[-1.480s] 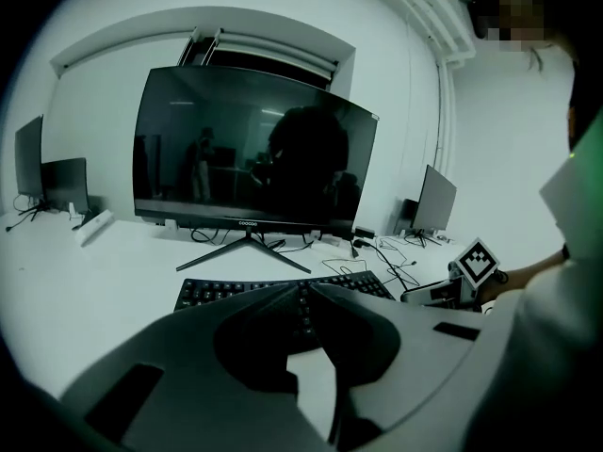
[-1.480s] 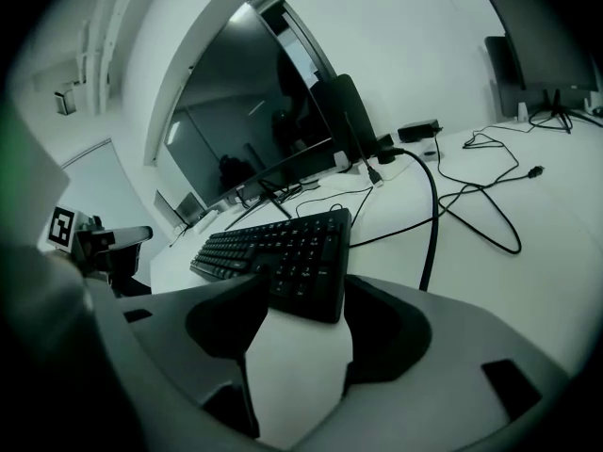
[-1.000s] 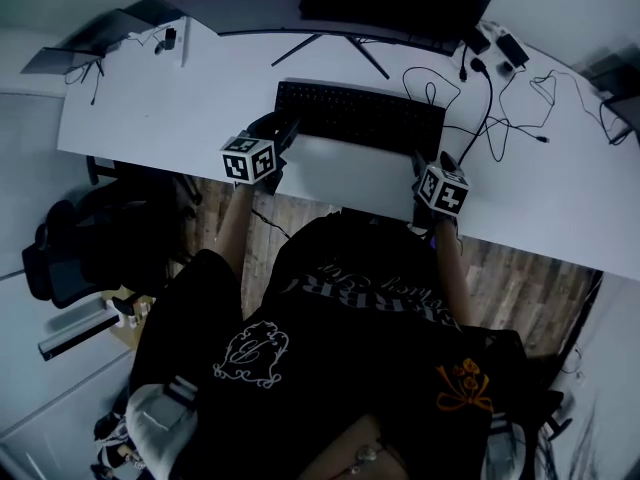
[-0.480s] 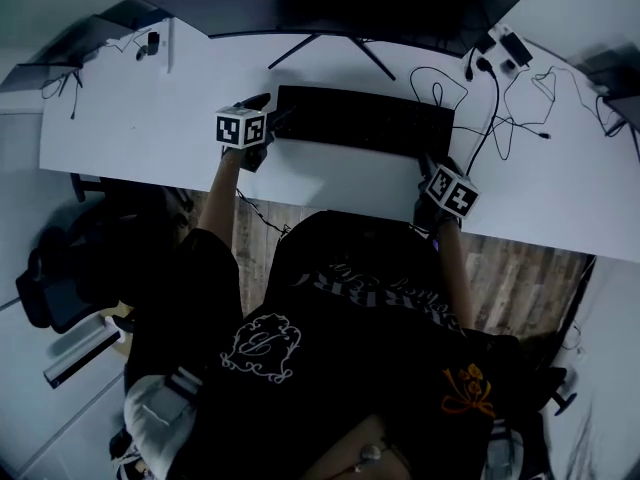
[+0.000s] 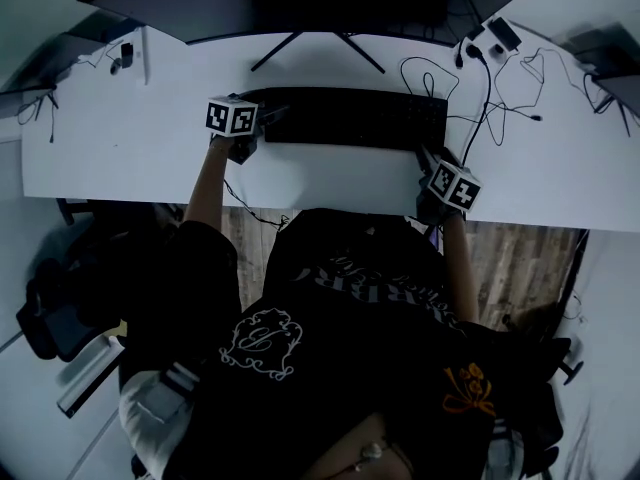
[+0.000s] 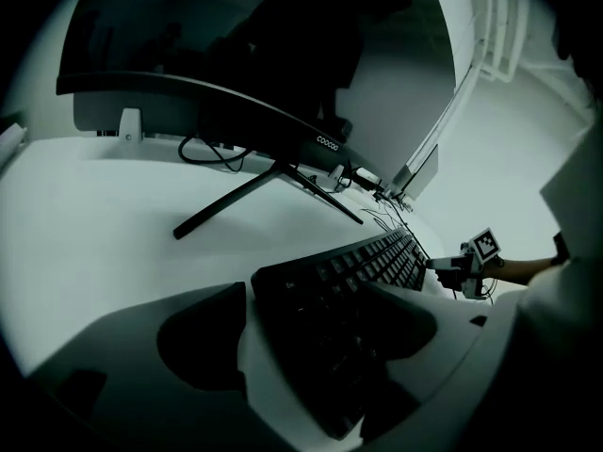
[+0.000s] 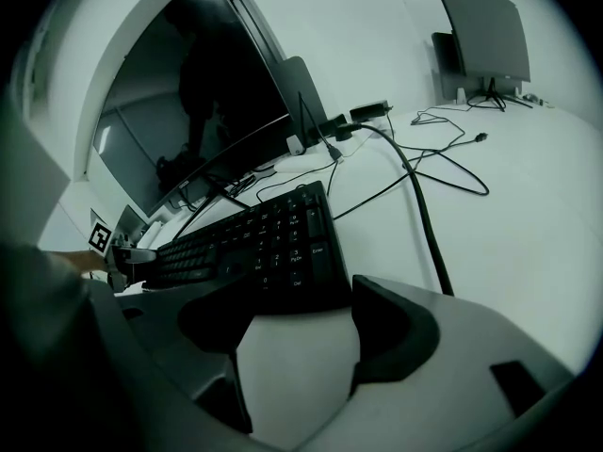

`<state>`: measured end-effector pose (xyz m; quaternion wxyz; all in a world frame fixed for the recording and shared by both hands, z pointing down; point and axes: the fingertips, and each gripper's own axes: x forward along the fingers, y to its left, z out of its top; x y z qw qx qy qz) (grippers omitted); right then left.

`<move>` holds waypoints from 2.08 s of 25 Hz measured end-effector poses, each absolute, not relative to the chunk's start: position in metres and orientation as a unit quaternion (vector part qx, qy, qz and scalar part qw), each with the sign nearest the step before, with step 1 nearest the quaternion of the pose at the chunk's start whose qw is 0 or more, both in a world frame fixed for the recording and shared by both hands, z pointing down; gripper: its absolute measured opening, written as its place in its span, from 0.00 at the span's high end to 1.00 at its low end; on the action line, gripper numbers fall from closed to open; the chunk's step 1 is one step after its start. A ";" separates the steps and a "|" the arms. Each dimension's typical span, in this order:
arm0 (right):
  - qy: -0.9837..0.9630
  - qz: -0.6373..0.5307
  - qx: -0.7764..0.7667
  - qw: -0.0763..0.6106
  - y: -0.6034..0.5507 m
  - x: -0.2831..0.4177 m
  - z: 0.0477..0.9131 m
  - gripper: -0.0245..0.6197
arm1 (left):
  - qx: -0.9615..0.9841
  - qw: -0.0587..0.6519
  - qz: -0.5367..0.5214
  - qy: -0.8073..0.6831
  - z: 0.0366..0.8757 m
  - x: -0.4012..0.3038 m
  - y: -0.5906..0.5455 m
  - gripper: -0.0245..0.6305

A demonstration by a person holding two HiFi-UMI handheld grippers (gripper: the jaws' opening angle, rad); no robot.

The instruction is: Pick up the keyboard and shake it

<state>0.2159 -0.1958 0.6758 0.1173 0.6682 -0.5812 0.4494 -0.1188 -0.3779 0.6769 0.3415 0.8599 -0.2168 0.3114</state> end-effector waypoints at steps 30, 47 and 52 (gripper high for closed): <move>-0.627 0.469 0.622 0.013 -0.212 0.224 0.654 0.55 | 0.900 0.339 0.033 -0.272 0.550 -0.126 -0.402 0.68; -0.712 0.431 0.545 -0.101 -0.236 0.227 0.615 0.55 | 0.975 0.082 -0.043 -0.201 0.369 -0.089 -0.352 0.72; -0.736 0.392 0.543 -0.103 -0.240 0.237 0.595 0.55 | 0.983 0.007 0.027 -0.183 0.348 -0.078 -0.336 0.72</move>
